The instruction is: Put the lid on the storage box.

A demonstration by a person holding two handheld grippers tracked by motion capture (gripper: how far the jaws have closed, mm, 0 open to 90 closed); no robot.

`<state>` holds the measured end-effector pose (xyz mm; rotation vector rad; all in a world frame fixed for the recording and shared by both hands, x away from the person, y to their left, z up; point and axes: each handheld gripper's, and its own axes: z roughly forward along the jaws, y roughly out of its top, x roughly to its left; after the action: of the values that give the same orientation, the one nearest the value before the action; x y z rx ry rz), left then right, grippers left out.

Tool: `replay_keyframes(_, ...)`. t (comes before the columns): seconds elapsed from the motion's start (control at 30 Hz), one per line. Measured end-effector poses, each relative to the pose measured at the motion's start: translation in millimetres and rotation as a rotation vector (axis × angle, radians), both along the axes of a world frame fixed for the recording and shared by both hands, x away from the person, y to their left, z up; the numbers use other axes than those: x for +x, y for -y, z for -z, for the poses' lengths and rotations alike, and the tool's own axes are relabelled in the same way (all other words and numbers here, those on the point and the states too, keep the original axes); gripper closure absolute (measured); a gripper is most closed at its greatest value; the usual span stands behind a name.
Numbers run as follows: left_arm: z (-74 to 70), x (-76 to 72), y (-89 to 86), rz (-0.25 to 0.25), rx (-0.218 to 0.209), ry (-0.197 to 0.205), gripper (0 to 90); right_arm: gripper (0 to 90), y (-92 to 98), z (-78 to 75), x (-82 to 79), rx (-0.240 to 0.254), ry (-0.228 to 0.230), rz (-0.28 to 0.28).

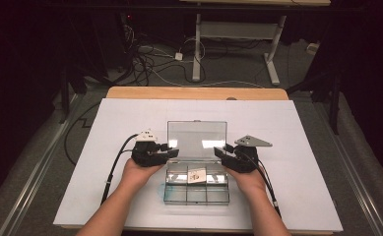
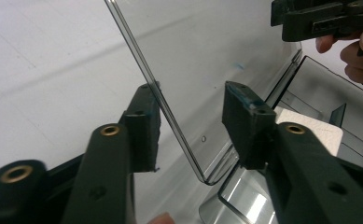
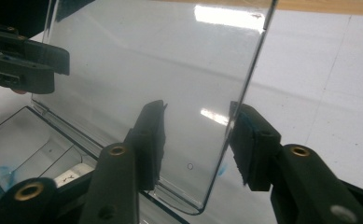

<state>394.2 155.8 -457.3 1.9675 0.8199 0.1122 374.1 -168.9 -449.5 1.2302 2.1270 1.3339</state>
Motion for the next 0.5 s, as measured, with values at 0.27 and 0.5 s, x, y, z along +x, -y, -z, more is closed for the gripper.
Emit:
replay_keyframes(0.27,-0.6,-6.0,-2.8,0.016,0.005,0.041,63.4,66.4,5.1,-1.3,-7.9,-0.017,0.037,-0.005)
replay_keyframes(0.5,-3.8,-14.4,-4.8,0.006,-0.013,0.068,70.6,71.2,19.2,-6.8,-25.3,-0.058,0.092,-0.003)
